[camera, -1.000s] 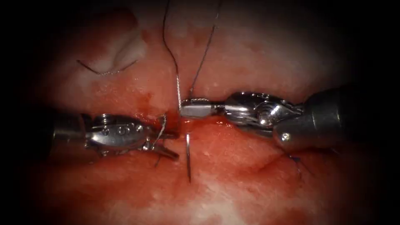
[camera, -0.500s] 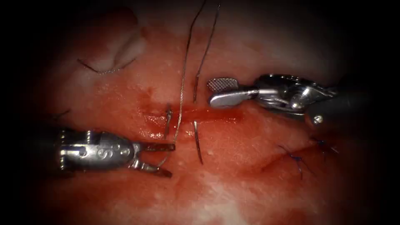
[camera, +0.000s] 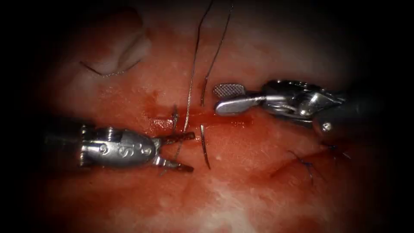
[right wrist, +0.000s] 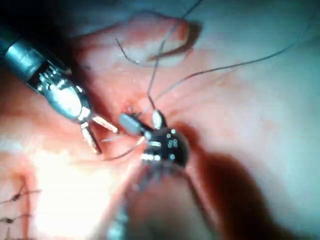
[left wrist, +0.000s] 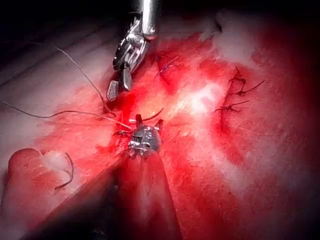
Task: Wound Closure
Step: Pull the needle through the tissue using the left grasper.
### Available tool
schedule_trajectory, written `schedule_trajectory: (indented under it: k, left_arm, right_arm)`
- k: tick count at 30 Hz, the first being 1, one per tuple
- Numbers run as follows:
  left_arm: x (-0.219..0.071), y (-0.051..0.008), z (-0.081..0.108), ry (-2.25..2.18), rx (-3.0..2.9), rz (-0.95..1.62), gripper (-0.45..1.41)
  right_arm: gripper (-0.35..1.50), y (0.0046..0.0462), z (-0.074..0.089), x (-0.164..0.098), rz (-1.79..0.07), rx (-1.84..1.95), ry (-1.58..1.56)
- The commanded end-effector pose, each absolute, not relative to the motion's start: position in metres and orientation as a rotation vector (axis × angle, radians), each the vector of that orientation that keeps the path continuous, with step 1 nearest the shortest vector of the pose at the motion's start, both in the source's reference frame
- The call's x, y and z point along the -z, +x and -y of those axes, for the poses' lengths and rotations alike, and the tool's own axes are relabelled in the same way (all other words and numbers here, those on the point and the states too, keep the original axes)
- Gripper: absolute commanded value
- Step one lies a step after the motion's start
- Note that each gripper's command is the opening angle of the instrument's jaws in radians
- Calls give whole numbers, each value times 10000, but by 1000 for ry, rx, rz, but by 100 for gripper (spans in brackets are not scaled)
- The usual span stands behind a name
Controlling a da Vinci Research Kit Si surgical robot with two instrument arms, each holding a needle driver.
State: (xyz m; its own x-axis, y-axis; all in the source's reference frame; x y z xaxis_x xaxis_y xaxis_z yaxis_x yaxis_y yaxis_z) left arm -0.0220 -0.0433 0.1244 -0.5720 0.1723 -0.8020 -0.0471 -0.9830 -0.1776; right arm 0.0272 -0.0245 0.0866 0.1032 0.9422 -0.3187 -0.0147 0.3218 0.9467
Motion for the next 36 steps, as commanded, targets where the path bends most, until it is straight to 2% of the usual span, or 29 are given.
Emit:
schedule_trajectory:
  k: [1,23,26,27,31,32,33,36]
  left_arm:
    - [-1251,-228,437,-1389,-2671,213,59]
    - [-1298,-268,450,-1258,-2834,212,59]
    - [-1303,-258,447,-1258,-2844,218,9]
    - [-1303,-255,447,-1256,-2847,222,0]
    - [-1303,-249,443,-1243,-2856,198,-16]
    - [-1302,-248,443,-1241,-2856,195,-27]
    - [-1301,-248,444,-1241,-2856,196,-45]
    - [-1296,-248,447,-1238,-2849,202,-45]
  right_arm:
    - [116,279,249,-873,-1252,-911,990]
    - [115,274,247,-888,-1263,-937,949]
    - [115,272,245,-888,-1266,-948,940]
    - [113,271,245,-888,-1266,-951,937]
    - [113,270,244,-888,-1266,-956,933]
    - [113,270,244,-888,-1266,-956,933]
    - [113,270,244,-888,-1269,-957,933]
    - [113,270,243,-888,-1269,-958,933]
